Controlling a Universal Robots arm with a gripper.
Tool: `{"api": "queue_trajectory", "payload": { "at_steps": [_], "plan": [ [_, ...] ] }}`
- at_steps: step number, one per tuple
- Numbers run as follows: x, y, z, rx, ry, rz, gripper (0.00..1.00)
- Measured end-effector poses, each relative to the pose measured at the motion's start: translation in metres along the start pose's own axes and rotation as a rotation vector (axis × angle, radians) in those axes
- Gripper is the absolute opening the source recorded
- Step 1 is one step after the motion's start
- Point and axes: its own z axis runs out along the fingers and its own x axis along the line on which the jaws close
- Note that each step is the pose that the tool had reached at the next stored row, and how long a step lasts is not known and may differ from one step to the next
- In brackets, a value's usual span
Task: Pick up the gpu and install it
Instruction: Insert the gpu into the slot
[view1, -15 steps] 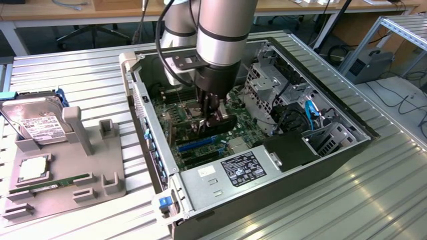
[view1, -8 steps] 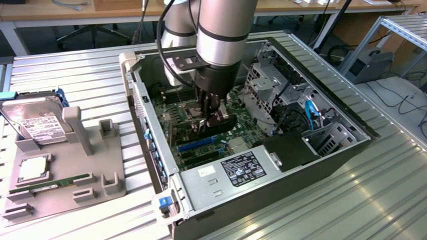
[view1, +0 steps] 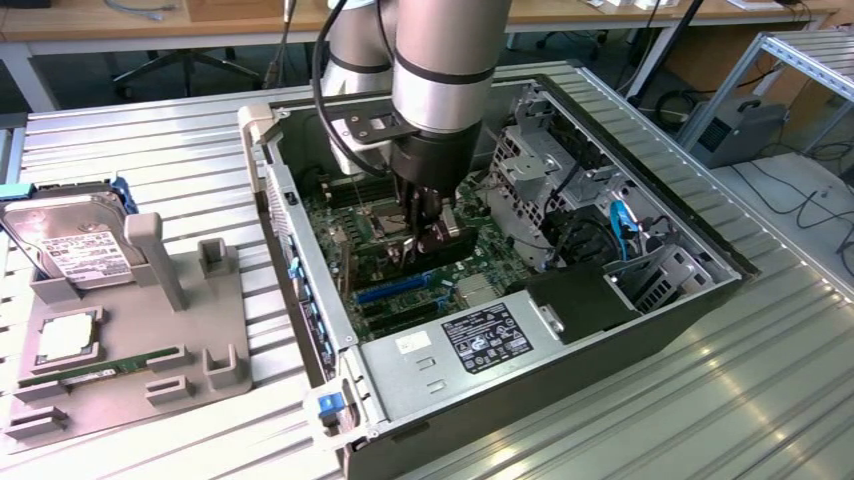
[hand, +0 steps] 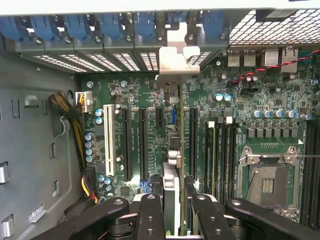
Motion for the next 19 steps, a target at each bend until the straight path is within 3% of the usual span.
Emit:
{"api": "queue_trajectory", "payload": {
  "at_steps": [6, 19],
  "plan": [
    [-0.001, 0.0036, 0.0020, -0.0008, 0.0009, 0.030, 0.27],
    [-0.003, 0.0160, 0.0119, -0.0012, 0.0013, 0.043, 0.27]
  ]
}}
